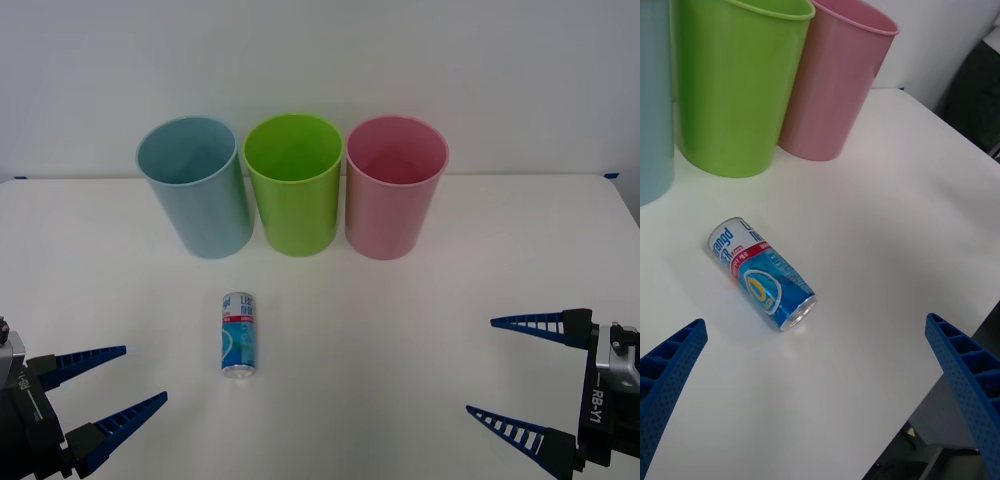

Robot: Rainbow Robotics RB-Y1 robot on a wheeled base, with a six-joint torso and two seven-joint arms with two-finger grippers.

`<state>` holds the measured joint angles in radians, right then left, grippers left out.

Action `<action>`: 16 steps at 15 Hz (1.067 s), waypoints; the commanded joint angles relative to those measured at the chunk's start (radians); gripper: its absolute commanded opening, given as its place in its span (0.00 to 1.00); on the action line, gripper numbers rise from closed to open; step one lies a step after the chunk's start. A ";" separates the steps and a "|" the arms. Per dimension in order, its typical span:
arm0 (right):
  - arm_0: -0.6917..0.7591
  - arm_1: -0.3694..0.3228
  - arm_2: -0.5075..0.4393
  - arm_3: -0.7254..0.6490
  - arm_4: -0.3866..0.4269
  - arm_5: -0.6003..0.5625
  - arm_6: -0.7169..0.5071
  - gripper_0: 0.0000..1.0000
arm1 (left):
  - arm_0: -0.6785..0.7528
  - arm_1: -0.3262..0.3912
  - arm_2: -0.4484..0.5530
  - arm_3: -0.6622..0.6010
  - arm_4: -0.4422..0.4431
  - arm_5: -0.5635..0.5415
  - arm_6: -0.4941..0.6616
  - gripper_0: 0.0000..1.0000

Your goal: Put cans in the blue bin and PET bottles in the pink bin and trash in the green bin.

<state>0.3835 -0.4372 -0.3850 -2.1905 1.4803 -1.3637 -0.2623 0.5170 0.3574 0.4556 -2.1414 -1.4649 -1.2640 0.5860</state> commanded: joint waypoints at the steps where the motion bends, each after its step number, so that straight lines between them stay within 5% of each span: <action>1: 0.000 0.000 0.000 0.000 0.000 0.000 0.000 1.00 | 0.000 0.000 0.000 0.000 0.000 0.000 0.000 1.00; 11: 0.000 0.000 0.000 0.000 0.000 0.000 0.000 1.00 | 0.011 0.005 -0.069 0.026 -0.038 0.061 0.029 1.00; 16: 0.000 0.000 0.000 0.000 0.000 0.000 0.000 1.00 | 0.054 0.190 -0.279 -0.057 -0.150 0.433 0.278 1.00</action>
<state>0.3835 -0.4373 -0.3850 -2.1904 1.4803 -1.3637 -0.2623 0.5735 0.5219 0.2060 -2.1883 -1.5833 -0.8785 0.8111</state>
